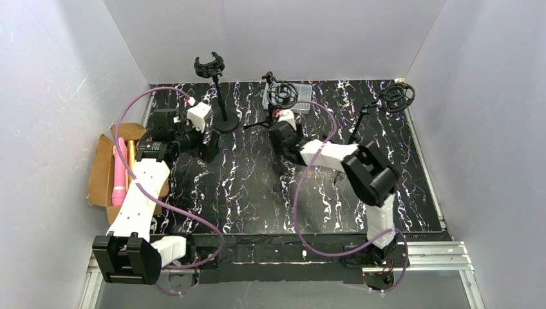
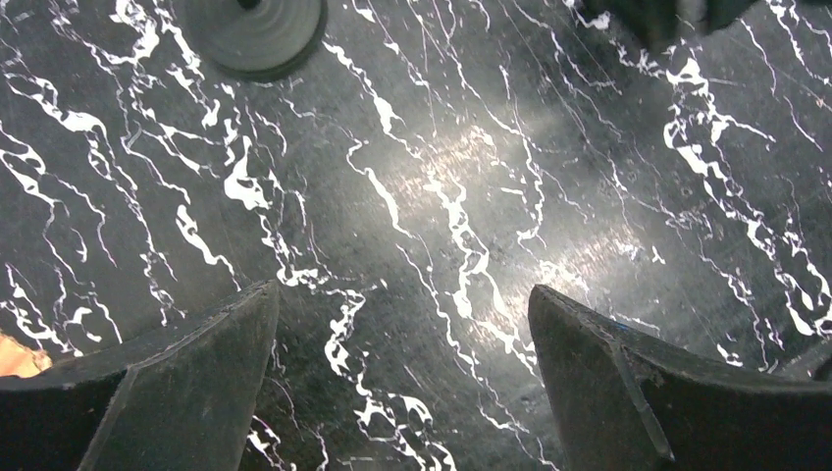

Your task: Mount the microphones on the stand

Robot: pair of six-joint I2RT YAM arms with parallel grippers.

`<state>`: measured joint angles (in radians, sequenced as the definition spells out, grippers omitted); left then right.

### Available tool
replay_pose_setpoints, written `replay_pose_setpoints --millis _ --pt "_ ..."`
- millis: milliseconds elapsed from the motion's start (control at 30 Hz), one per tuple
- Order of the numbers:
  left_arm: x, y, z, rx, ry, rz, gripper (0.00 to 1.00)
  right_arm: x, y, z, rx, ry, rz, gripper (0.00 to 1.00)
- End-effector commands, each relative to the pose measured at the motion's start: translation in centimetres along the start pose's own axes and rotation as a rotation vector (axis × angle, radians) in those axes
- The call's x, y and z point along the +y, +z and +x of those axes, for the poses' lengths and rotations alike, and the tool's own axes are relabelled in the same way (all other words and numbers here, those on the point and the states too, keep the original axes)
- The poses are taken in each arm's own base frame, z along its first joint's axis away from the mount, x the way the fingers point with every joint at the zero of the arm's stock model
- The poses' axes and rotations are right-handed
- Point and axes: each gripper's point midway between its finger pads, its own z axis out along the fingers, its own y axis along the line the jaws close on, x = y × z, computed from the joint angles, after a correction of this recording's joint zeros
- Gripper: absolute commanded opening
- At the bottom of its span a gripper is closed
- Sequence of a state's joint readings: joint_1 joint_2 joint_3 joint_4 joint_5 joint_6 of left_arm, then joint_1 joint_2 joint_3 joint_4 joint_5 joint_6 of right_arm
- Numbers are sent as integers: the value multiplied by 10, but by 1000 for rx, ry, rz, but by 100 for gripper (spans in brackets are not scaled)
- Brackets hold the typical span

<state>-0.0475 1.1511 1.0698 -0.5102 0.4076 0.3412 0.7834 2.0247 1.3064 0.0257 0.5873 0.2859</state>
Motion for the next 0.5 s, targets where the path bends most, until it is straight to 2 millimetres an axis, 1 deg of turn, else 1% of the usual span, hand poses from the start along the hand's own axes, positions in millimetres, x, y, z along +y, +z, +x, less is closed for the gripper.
replay_pose_setpoints --millis 0,33,100,167,233,300,367,467 --pt "-15 -23 -1 1 12 37 98 -39 -66 2 61 83 43 72" --pt "-17 -24 1 5 8 45 98 -51 -83 1 54 106 60 71" --pt "-23 -27 5 9 1 63 98 -73 -106 8 52 123 99 69" --pt "-27 -28 7 6 -3 77 98 -95 -125 11 41 148 137 69" --pt "-30 -30 9 4 -7 87 98 -120 -139 13 40 162 189 69" --pt "-33 -31 10 4 -7 96 98 -148 -145 15 40 172 257 70" --pt "-35 -33 10 2 -6 103 98 -174 -146 11 36 189 308 71" --pt "-39 -35 11 7 -5 120 98 -203 -145 -3 8 205 377 72"
